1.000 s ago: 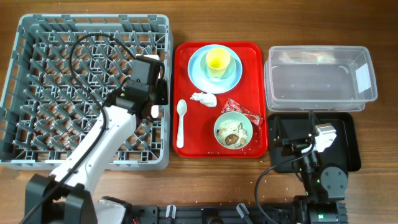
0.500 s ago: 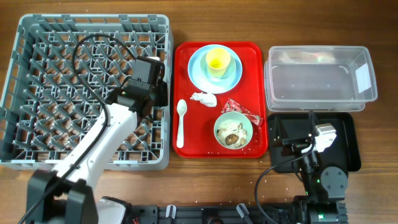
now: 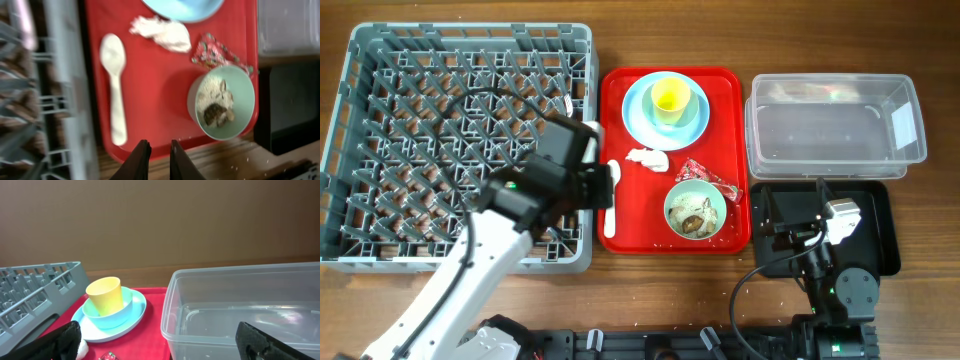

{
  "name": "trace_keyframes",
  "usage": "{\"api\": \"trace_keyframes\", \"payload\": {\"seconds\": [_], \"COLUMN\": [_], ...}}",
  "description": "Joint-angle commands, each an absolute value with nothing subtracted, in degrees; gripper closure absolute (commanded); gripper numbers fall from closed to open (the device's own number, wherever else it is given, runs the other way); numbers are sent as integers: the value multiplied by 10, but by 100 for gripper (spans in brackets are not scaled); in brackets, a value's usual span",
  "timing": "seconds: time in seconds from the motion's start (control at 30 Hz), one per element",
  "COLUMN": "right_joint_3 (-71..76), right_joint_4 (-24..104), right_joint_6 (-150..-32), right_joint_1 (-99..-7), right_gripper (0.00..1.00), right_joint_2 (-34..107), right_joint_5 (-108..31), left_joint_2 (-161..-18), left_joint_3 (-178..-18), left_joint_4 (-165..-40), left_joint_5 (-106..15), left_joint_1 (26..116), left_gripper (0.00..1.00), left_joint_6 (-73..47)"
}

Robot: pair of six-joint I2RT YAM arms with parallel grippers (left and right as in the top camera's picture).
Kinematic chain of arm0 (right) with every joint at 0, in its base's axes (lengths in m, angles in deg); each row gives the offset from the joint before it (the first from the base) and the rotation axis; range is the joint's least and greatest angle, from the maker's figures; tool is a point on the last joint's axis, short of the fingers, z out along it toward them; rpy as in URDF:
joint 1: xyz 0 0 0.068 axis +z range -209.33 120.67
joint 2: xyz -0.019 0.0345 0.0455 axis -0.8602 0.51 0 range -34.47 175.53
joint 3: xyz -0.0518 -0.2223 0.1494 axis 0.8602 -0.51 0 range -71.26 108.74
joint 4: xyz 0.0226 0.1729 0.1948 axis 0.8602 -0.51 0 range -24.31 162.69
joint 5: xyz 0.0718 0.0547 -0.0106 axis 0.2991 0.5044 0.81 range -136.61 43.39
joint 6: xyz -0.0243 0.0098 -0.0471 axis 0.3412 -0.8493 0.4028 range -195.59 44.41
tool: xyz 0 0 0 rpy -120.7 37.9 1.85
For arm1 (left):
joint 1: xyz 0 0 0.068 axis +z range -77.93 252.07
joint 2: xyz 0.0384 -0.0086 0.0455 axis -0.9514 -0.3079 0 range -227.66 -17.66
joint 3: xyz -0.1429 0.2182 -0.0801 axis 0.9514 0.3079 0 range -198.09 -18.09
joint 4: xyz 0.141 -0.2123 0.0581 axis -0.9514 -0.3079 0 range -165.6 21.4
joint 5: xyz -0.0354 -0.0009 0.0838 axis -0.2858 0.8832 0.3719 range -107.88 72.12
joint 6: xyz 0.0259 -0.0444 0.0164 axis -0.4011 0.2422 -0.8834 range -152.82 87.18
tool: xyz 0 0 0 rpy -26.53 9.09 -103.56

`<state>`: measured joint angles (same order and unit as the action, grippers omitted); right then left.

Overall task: Sort waste into correct bins and load items into the dishwasher rack
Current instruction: 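Move the left gripper back to the white spoon on the tray, then grasp the white plastic spoon with the left gripper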

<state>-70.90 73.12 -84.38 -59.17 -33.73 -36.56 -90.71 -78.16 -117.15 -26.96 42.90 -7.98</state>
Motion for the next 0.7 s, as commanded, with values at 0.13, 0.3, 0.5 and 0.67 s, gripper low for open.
{"api": "trace_keyframes", "payload": {"seconds": [0.13, 0.3, 0.5, 0.67], "right_joint_3": [-710, -710, -710, -710], "right_joint_4": [734, 734, 734, 734], "right_joint_6": [-846, -846, -846, -846], "right_joint_1": [-594, -594, -594, -594], "right_gripper": [0, 0, 0, 0], "right_joint_2": [-342, -342, -342, -342], "right_joint_5": [-372, -372, -372, -372], "left_joint_2": [-1041, -1134, -1184, -1187], "left_joint_3": [-780, -780, -780, -780], "left_joint_4": [-1151, -1118, -1112, -1094], "left_joint_5": [-68, -15, 53, 72], "left_joint_1": [290, 264, 266, 266], "left_gripper": [83, 79, 75, 78], "left_joint_6": [116, 131, 131, 130]}}
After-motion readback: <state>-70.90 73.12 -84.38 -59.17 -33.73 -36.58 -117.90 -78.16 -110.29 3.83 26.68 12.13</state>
